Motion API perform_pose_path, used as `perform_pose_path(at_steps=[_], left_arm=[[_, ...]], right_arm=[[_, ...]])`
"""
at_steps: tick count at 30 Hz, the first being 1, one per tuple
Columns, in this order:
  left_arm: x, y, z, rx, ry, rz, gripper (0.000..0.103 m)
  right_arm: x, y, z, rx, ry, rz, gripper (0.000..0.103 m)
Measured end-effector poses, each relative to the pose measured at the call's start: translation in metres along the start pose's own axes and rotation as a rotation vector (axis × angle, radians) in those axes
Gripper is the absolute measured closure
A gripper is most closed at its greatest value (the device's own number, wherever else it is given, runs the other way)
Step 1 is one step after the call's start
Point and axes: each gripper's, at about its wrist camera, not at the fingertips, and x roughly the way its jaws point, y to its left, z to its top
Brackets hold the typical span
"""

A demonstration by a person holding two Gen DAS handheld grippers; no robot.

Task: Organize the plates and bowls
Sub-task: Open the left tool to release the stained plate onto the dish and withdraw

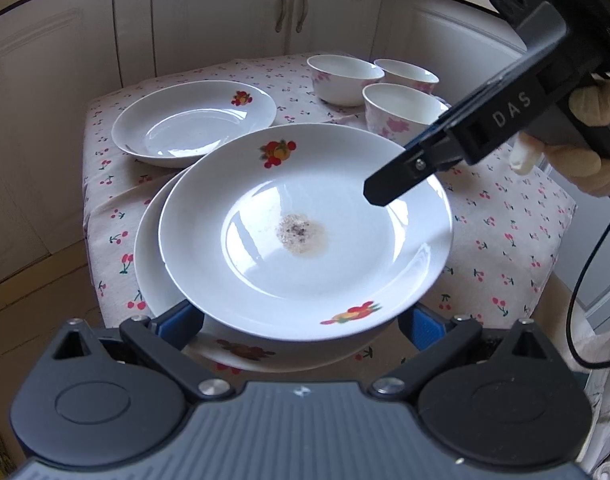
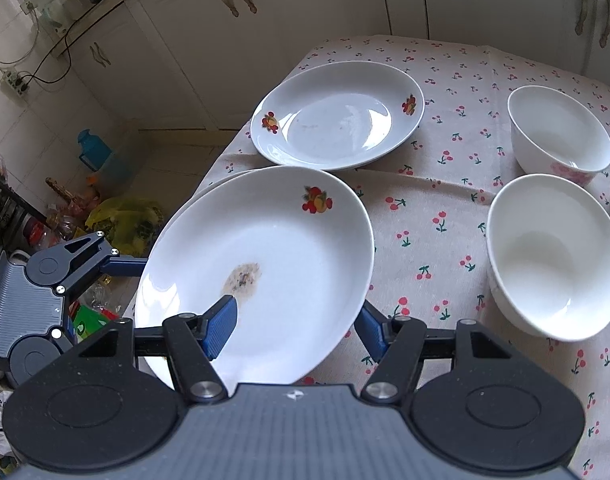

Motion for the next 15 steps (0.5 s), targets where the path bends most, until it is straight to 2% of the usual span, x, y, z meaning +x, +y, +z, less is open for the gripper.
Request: perform_pose_path(at_steps=[15], left_arm=[[-0.0072,-0.0041,0.0025,-0.017,0.015,0.038,0.001]], right_arm=[[0.0020,0.0042,-0.0022,0.020,-0.003,-0.018,0.033]])
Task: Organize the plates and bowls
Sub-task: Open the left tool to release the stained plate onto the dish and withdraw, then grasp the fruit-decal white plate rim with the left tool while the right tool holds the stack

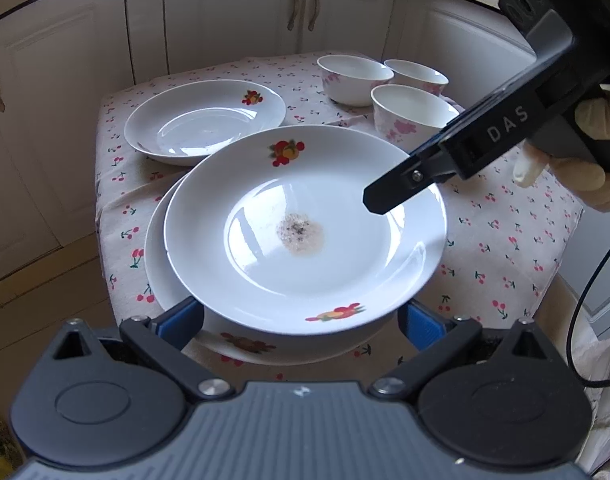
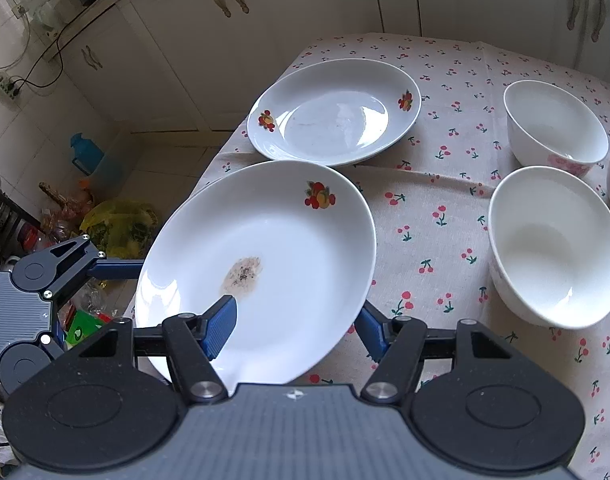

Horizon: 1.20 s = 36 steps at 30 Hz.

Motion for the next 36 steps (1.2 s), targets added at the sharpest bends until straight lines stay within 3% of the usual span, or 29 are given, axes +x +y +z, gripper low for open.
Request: perform_pose_path(at_steps=[19,23,27,28,30,33,36], left_arm=[[-0.009,-0.004,-0.007,0.013,-0.005,0.063,0.001],[-0.015,-0.004,-0.009,-0.005,-0.016,0.037,0.001],[-0.038,-0.009,-0.004,0.033,-0.113,0.051,0.001],[-0.045,-0.009,0.000,0.047,-0.146,0.063,0.001],[-0.056,-0.004,0.011,0.066,-0.204,0.118,0.001],[-0.060,0.014,0.035,0.083,-0.258,0.215,0.001],[-0.051,0.037,0.060,0.065,-0.292,0.263,0.001]], right_arm=[[0.001,0.004,-0.008,-0.012,-0.018,0.017,0.033],[-0.006,0.006,-0.008,-0.038,-0.055,0.000,0.028],[-0.020,0.005,-0.006,-0.062,-0.105,-0.004,0.023],[-0.024,0.005,-0.004,-0.071,-0.122,-0.001,0.017],[-0.035,0.004,0.002,-0.096,-0.181,-0.008,0.010],[-0.045,0.005,0.014,-0.147,-0.249,-0.007,0.010],[-0.046,0.004,0.030,-0.180,-0.291,-0.012,0.010]])
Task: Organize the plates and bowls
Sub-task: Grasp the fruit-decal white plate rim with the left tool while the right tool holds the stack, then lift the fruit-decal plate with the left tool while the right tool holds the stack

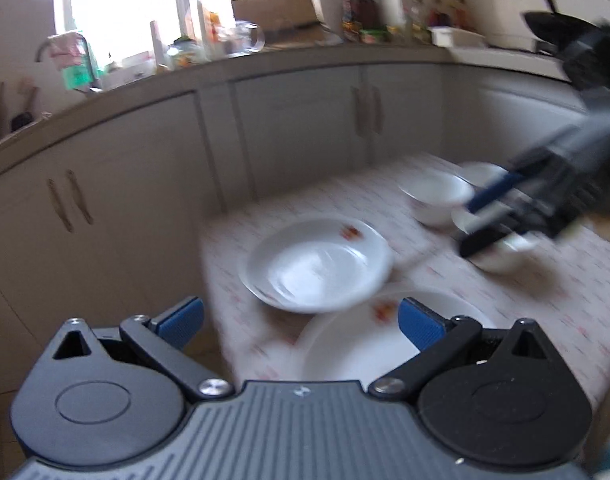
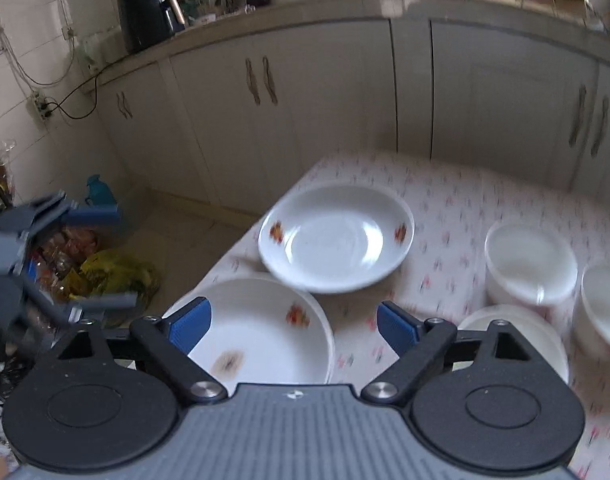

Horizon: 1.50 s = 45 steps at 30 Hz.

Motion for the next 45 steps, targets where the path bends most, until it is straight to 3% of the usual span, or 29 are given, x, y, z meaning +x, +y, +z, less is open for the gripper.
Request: perform_pose_path(at_steps=[3,7,13,18,20,27,32,39,41,45], left_arm=[[0.034,0.019,0.018,-0.037,0.003,0.002,0.001],[0.083,0.039,0.032,-0.097,0.041,-0.008,0.001],[0.151,0.062,0.044,-0.228,0.155,-0.120,0.001],[0.186,0.066,0.055,-0.229,0.200,-0.122,0.001],[0.196,0.066,0.056,-0.219,0.220,-0.120,0.001],[0.220,0.060,0.060,-0.200,0.254,-0.151,0.002],[0.239,0.062,0.060,-0.203,0.320,-0.183,0.007],[0.260,0.066,0.056,-0.210,0.429,-0.237,0.008],[0.262,0.065,0.055,-0.209,0.450,-0.258,0.017],[0.267,0.064,0.051,-0.203,0.461,-0.274,0.019]], right_arm=[[0.011,-0.006,0.010,-0.020,-0.026,-0.012,0.010],[0.034,-0.020,0.020,0.044,-0.009,-0.010,0.010],[0.068,-0.035,0.028,0.117,0.044,-0.053,0.011],[0.079,-0.043,0.030,0.070,0.082,-0.097,0.018],[0.079,-0.049,0.032,0.042,0.093,-0.102,0.027],[0.090,-0.057,0.030,-0.145,0.218,-0.066,0.027],[0.105,-0.059,0.025,-0.212,0.287,-0.022,0.028],[0.129,-0.059,0.022,-0.272,0.324,0.015,0.028],[0.134,-0.058,0.022,-0.285,0.321,0.023,0.028],[0.142,-0.059,0.022,-0.286,0.298,0.015,0.030]])
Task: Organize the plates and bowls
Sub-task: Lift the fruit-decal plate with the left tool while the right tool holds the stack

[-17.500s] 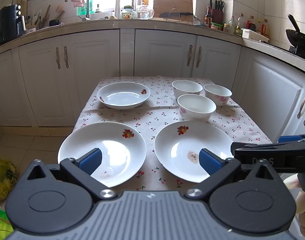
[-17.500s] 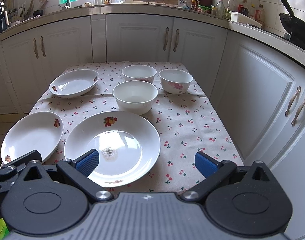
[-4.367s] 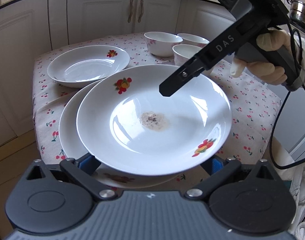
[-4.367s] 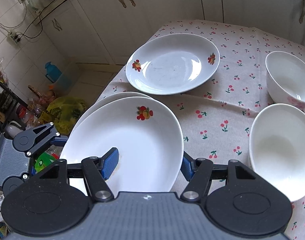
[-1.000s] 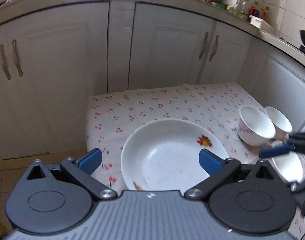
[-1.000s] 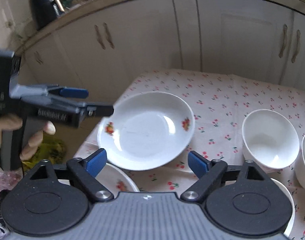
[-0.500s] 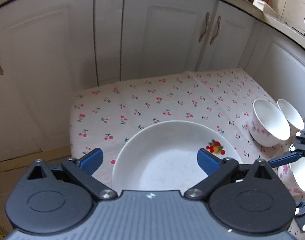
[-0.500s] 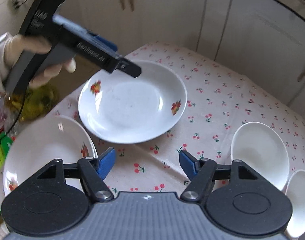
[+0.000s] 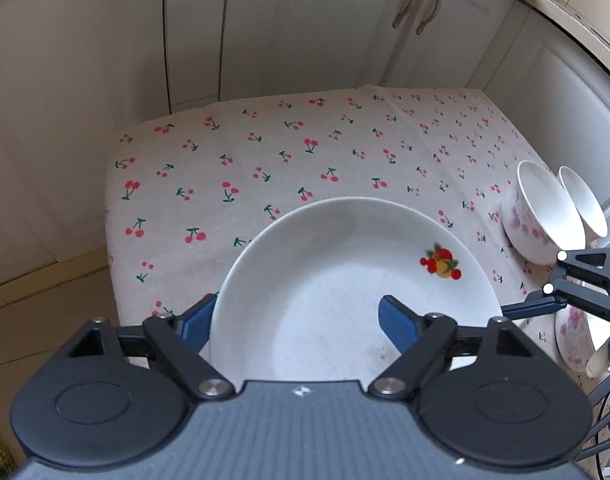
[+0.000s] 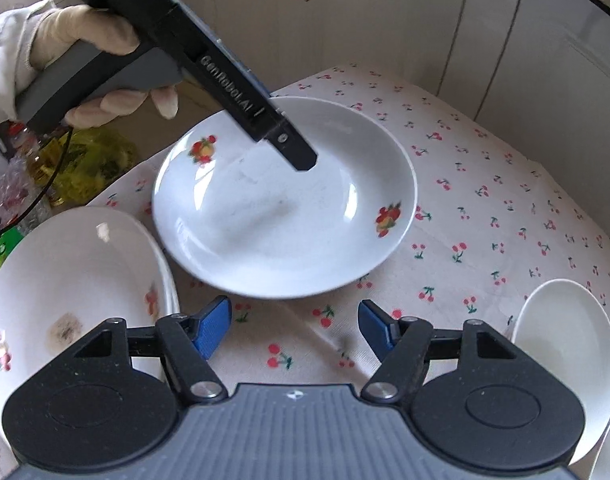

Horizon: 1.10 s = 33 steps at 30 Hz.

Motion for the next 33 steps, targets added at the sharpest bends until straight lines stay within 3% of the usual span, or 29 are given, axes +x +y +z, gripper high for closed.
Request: perform_pose_path(at_steps=[15,21,33], left_arm=[[0.009,0.003,0.002,0.010,0.027,-0.034,0.020],[0.012,0.005,0.009,0.032,0.049,-0.045,0.019],[0.011,0.019,0.013,-0.025,0.082,-0.171,0.020]], right_arm=[[0.015,-0.002,0.003,-0.003,-0.004,0.033,0.029],[0.017,-0.001,0.005,-0.002,-0.003,0.022,0.023],[0.020,0.001,0.008,-0.030,-0.009,0.015,0.023]])
